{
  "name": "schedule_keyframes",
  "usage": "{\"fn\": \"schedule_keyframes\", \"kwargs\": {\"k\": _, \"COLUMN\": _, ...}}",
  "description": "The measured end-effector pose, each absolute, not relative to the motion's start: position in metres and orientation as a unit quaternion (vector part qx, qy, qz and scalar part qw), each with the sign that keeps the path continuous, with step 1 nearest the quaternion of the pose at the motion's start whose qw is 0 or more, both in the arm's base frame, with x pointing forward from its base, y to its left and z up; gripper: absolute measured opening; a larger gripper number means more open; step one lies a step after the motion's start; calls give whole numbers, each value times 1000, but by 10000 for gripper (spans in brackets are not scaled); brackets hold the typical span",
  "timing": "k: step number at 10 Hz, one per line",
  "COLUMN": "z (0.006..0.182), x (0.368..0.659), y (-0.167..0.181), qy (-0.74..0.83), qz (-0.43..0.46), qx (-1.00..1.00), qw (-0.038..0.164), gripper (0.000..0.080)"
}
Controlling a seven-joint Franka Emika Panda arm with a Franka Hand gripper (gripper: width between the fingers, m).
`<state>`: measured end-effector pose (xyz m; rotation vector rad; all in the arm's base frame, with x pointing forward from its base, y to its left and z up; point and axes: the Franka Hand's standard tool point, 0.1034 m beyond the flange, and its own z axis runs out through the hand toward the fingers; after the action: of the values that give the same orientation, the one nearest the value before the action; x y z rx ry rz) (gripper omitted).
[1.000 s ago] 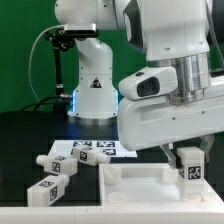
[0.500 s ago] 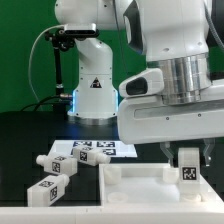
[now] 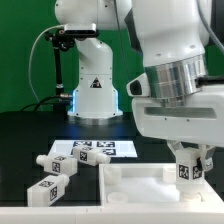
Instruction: Assemble one leg
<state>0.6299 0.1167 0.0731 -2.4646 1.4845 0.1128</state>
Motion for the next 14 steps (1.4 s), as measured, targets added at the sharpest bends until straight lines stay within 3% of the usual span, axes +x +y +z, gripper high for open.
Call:
{"fn": "schedule_keyframes", "kwargs": {"k": 1, "z": 73, "x": 630, "y": 117, "qy": 504, "qz": 38, "qx": -853, "qw": 131, "gripper": 363}}
{"fn": "schedule_keyframes", "kwargs": {"k": 2, "z": 73, "x": 630, "y": 118, "qy": 478, "qz": 33, "qx": -868, "qw": 130, "gripper": 363}}
{"fn": "schedule_keyframes", "kwargs": {"k": 3, "z": 74, "x": 629, "y": 121, "qy": 428, "qz": 23, "qx": -895, "qw": 123, "gripper": 545}}
{"fn": "schedule_keyframes", "kwargs": {"k": 4, "z": 74, "x": 630, "y": 117, "qy": 333, "qz": 9, "qx": -935, "qw": 123, "gripper": 545}}
{"fn": "schedule_keyframes", "kwargs": {"k": 5, "z": 75, "x": 631, "y": 106, "qy": 261, "qz": 0, "qx": -958, "qw": 119, "gripper": 628}}
{"fn": "schedule_keyframes", "kwargs": {"k": 7, "z": 85, "x": 632, "y": 113, "qy": 146, "qz": -18, "qx": -985, "qw": 93, "gripper": 643}}
{"fn": "schedule_keyframes", "kwargs": {"k": 10, "z": 82, "x": 631, "y": 111, "qy": 48, "qz": -25, "qx": -994, "qw": 90, "gripper": 649}}
{"fn": "schedule_keyframes", "kwargs": {"k": 11, "z": 84, "x": 632, "y": 113, "qy": -20, "qz": -31, "qx": -996, "qw": 81, "gripper": 649}}
{"fn": "schedule_keyframes", "kwargs": {"k": 13, "z": 86, "x": 634, "y": 117, "qy": -28, "qz": -35, "qx": -996, "qw": 78, "gripper": 649}}
{"fn": "schedule_keyframes", "kwargs": {"k": 14, "z": 86, "x": 634, "y": 117, "qy": -18, "qz": -34, "qx": -996, "qw": 79, "gripper": 559}}
